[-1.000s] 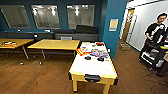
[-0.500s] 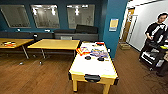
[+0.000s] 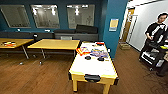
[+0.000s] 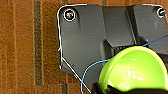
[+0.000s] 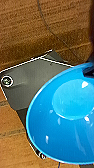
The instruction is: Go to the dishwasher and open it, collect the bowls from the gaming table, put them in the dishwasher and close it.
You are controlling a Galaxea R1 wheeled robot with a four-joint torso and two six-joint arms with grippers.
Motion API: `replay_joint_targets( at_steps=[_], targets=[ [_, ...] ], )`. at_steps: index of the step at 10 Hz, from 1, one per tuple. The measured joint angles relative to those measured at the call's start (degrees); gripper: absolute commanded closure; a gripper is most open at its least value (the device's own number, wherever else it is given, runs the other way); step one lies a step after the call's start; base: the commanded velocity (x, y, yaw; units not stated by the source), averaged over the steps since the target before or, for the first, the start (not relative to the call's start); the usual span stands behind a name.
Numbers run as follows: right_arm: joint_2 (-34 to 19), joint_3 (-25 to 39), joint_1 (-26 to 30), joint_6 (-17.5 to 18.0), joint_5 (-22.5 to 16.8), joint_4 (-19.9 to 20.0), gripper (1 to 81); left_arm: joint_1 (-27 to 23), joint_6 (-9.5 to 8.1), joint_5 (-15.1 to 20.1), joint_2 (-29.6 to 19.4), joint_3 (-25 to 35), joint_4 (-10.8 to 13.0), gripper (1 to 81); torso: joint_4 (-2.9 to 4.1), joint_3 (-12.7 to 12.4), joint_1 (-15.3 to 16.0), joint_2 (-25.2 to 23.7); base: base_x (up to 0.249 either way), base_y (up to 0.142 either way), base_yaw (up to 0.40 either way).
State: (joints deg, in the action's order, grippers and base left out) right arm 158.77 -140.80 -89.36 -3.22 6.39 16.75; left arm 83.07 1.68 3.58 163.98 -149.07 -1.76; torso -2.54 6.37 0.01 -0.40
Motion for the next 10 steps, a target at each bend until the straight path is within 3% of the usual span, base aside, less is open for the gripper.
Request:
replay_joint_targets(
  at_steps=[5,10],
  targets=[
    [0.13,-0.21,0.00,0.00,-0.02,0.00,81.1,-0.02,-0.01,-0.01,-0.02,0.00,0.00,81.1,0.00,0.00,0.00,0.00,0.000,0.000,0.000],
    [0.11,-0.29,0.02,0.00,0.05,0.00,81.1,0.45,0.00,-0.17,0.00,0.00,0.07,81.1,0.00,0.00,0.00,-0.02,0.000,0.000,-0.371]
  ],
)
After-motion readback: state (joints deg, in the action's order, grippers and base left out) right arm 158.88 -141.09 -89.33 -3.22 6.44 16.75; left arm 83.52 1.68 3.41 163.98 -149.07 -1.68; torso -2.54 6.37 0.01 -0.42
